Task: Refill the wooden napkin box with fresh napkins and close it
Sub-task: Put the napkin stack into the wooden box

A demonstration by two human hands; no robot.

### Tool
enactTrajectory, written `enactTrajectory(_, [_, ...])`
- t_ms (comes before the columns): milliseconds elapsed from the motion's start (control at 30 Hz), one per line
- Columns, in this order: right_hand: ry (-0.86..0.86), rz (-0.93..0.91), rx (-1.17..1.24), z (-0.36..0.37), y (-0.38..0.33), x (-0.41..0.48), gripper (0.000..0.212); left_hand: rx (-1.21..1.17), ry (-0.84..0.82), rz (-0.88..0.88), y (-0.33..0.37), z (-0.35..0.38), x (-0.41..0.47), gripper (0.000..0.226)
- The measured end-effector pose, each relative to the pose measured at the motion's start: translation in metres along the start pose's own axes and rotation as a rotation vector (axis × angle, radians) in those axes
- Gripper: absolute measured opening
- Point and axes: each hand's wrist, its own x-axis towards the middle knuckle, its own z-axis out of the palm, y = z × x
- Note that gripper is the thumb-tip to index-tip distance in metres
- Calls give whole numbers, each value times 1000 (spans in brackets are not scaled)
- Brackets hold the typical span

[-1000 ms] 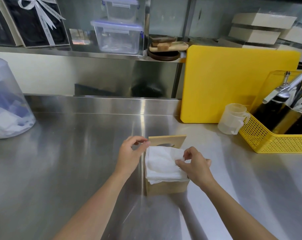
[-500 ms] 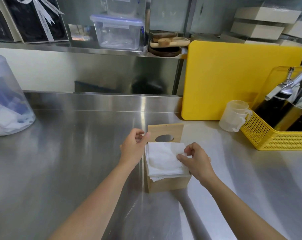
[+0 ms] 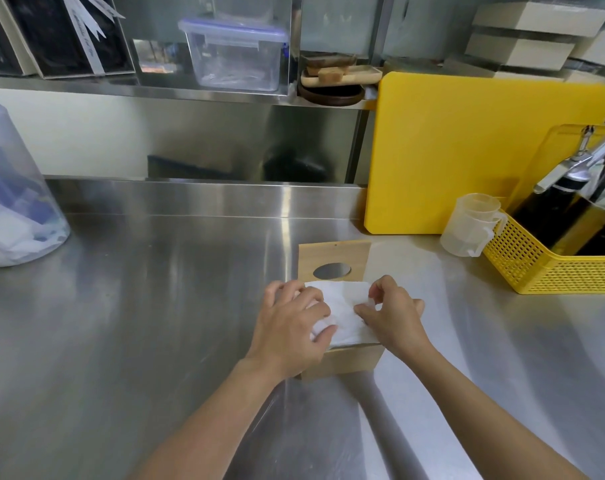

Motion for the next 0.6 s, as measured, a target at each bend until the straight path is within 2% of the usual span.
enactTrajectory(200, [0,-5,11,-2,1,1,19,-43,-39,3,-1,-16,21,30])
enactTrajectory(367, [-7,14,33,-5,3,2,21,52,-362,23,-3,-20,38,28])
enactTrajectory(600, [42,3,45,1,10,-1,27,56,-462,1,-3,-29,37,36])
